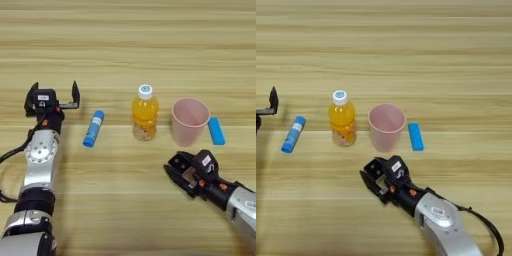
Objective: Move the objects on the table
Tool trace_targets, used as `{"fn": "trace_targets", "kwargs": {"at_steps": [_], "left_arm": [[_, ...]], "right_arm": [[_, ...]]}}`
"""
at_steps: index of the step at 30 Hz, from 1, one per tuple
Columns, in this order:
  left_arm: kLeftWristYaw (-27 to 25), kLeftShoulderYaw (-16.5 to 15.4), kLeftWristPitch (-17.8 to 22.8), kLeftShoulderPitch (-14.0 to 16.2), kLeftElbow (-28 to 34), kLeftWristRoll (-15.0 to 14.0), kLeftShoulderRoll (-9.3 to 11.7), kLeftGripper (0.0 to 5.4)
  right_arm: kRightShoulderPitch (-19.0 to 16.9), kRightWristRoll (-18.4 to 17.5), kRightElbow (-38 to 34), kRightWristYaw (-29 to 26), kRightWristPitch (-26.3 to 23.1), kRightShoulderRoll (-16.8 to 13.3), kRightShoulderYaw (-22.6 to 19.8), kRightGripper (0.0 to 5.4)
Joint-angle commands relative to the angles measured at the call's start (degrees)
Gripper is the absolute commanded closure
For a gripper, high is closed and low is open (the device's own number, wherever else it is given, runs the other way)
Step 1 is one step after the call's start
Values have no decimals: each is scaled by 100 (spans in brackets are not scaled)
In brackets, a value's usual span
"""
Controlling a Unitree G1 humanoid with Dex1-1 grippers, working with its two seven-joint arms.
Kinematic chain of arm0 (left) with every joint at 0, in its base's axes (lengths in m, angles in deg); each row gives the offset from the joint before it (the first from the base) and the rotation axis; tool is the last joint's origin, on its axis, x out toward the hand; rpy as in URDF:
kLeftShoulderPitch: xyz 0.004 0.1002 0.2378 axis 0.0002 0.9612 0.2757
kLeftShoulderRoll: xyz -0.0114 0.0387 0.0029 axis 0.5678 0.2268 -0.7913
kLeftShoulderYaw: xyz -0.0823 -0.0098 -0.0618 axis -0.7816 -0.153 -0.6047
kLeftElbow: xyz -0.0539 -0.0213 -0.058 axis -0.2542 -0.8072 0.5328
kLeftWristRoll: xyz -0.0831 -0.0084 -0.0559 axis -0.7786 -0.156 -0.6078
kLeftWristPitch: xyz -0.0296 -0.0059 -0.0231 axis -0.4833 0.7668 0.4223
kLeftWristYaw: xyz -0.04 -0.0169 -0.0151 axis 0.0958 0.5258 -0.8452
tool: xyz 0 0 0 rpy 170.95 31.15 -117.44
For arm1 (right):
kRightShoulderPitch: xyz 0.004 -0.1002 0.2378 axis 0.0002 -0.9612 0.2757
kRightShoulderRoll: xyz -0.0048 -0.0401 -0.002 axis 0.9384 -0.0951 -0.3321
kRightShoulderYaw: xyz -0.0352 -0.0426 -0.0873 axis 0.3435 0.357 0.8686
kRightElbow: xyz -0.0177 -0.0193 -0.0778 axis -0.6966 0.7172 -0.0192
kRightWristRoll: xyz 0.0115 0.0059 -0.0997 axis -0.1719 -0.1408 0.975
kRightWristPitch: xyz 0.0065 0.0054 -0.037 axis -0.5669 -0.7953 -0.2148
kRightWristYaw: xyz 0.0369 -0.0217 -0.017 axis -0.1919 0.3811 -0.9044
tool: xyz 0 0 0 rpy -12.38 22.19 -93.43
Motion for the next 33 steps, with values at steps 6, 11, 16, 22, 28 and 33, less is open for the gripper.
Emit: {"fn": "trace_targets", "kwargs": {"at_steps": [6,11,16,22,28,33], "left_arm": [[22,4,108,36,65,46,32,0],[22,6,105,35,60,47,30,0],[23,4,100,26,46,47,31,0],[24,3,105,28,58,45,30,0],[29,2,91,-10,-11,51,33,0],[33,2,77,-26,-47,55,31,0]], "right_arm": [[144,89,190,-2,-15,15,151,249],[104,89,63,-4,191,-60,69,192],[51,-49,-125,-11,173,-129,-125,120],[-141,-313,-509,-95,146,-335,-532,62],[-417,-617,-813,-344,150,-597,-862,4],[-492,-553,-704,-285,192,-748,-1218,4]]}}
